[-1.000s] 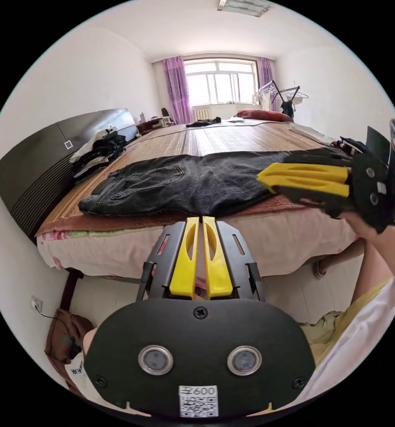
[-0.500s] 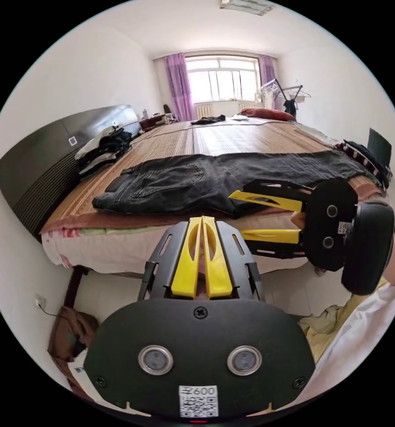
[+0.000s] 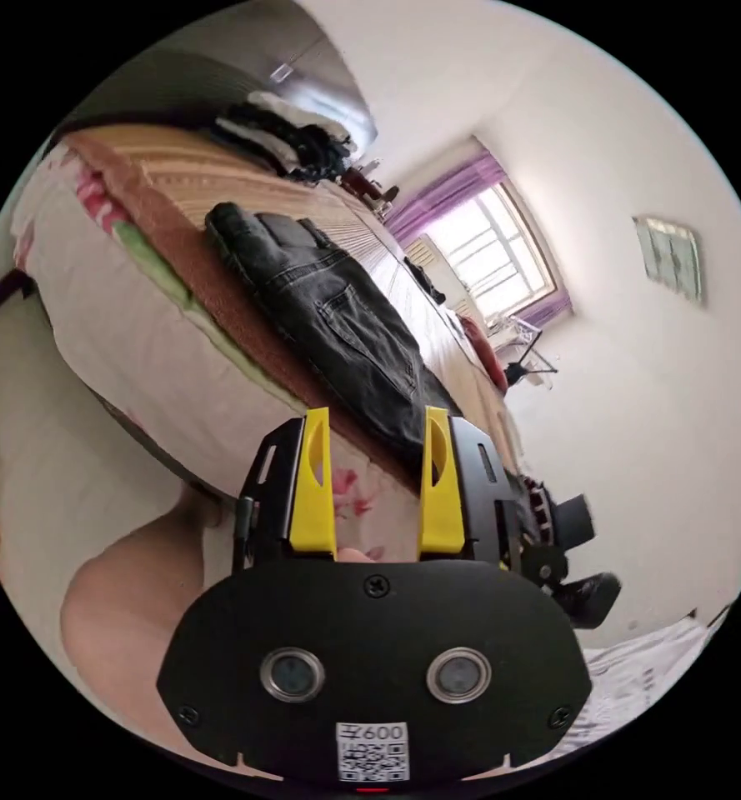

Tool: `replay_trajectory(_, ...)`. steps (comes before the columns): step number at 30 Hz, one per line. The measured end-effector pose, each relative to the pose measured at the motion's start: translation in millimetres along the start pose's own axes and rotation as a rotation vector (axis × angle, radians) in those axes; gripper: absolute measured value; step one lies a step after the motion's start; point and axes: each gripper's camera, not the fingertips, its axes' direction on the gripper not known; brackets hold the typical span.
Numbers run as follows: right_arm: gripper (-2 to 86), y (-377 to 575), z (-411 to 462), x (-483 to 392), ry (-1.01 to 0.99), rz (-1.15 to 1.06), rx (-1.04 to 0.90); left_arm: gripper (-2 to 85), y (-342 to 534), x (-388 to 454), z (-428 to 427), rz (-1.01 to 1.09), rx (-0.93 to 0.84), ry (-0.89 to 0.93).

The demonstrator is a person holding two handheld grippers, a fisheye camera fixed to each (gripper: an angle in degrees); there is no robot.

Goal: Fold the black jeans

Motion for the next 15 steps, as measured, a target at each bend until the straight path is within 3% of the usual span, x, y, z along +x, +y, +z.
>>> replay_trajectory(7,-0.8,-33,-25,12,0.02,0.0,0.029,14.6,-148,-31,-43,-0.208,-0.049,0.028)
replay_trajectory(15,-0.9,-64,-47,38,0.014,0.028,0.04,14.2,-290,-49,-116,-0.275,-0.026,-0.018)
